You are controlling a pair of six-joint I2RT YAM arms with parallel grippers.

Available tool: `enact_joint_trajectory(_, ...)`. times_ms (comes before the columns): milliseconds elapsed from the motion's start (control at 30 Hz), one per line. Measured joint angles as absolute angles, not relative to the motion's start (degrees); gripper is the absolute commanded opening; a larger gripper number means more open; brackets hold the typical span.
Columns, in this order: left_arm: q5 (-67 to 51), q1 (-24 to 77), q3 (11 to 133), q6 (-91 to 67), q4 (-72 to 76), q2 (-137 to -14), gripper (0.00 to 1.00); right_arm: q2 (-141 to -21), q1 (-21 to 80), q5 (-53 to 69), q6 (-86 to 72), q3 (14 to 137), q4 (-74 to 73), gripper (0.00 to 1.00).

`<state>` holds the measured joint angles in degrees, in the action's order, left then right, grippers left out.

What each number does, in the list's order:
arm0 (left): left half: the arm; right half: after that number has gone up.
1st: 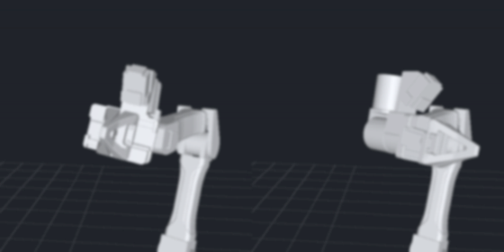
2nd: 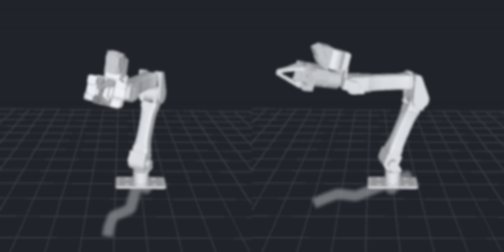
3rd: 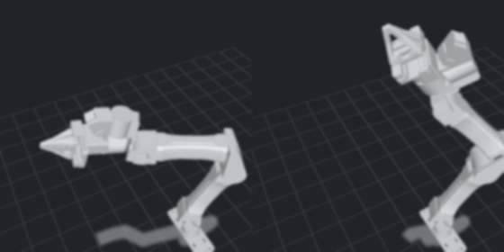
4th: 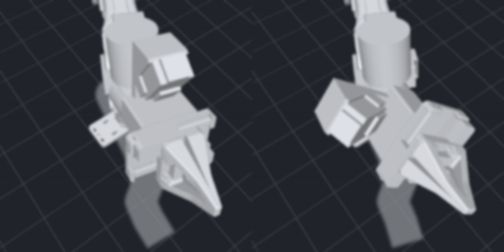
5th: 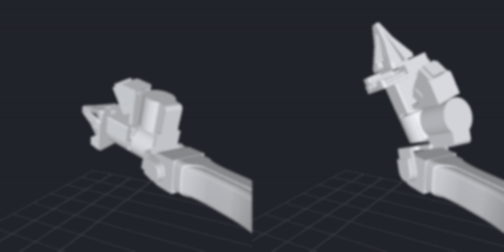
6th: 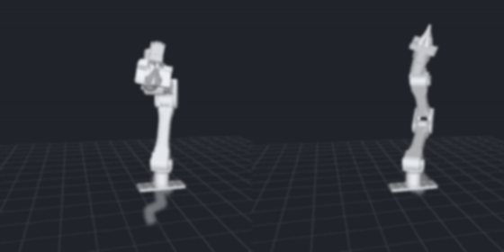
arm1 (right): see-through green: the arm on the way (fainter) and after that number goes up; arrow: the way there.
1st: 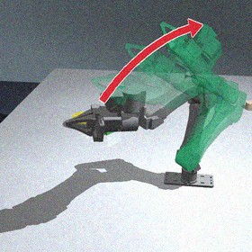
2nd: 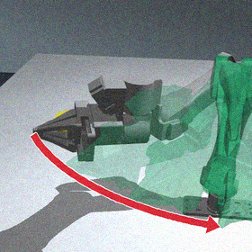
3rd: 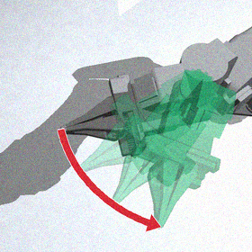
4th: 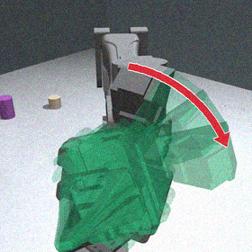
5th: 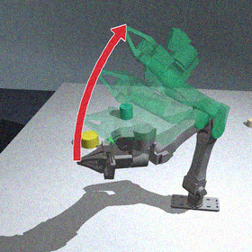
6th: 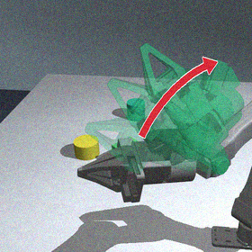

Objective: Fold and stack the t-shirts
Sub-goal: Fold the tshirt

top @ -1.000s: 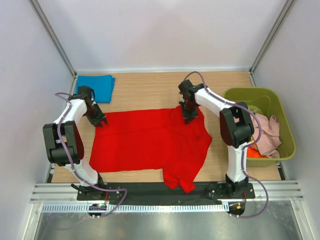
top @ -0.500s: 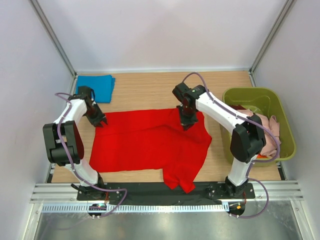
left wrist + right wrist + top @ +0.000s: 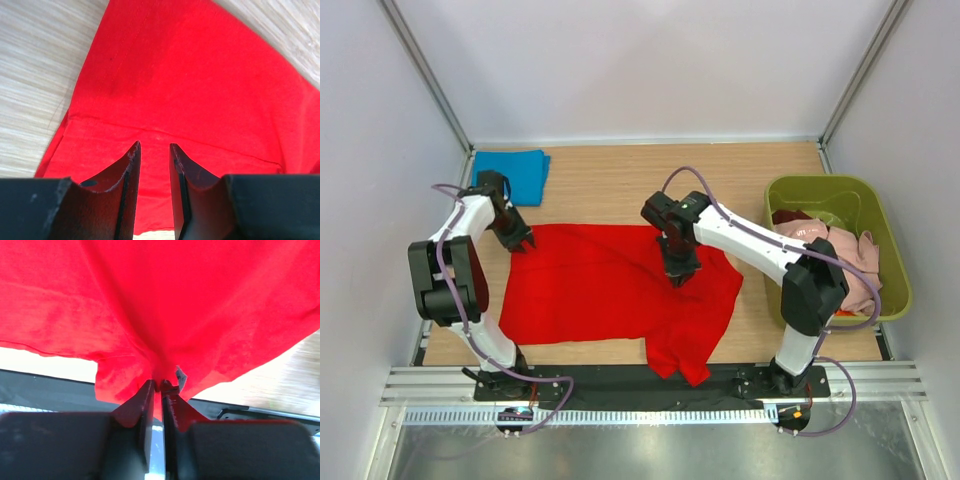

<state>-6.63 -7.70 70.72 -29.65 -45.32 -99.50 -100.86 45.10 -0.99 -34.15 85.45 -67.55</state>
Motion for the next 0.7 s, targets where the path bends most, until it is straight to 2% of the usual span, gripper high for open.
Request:
enact_joint_trajectory(33, -6.6, -7.7, 71.1, -29.6, -45.3, -99.9, 0.31, -100.9, 44.9, -0.9, -33.9, 85.2, -67.4, 0.23)
enact_joint_trajectory(67, -6.7, -7.7, 71.4, -29.6, -45.3, -100.1, 0.31, -100.9, 44.5, -0.6, -33.7, 85.1, -67.1, 0.31)
enact_joint_trajectory(200, -6.7, -7.7, 72.4, -29.7, -45.6, -100.5, 0.31, -101.2, 39.5, 2.9, -32.7, 85.5, -64.3, 0.43)
enact_joint_trajectory(433, -6.9, -7.7, 74.1, -29.8, -45.9, -100.6, 0.31, -106.0, 21.3, 6.2, -34.9, 91.2, -56.3, 0.44)
enact_joint_trajectory(567, -7.1, -7.7, 74.1, -29.9, -45.9, -100.9, 0.31, -111.8, 14.9, 3.5, -40.0, 96.7, -52.8, 0.34)
enact_joint_trajectory(700, -7.2, -7.7, 74.1, -30.0, -45.9, -101.3, 0.31, -116.2, 14.7, 3.1, -47.2, 98.1, -48.8, 0.44)
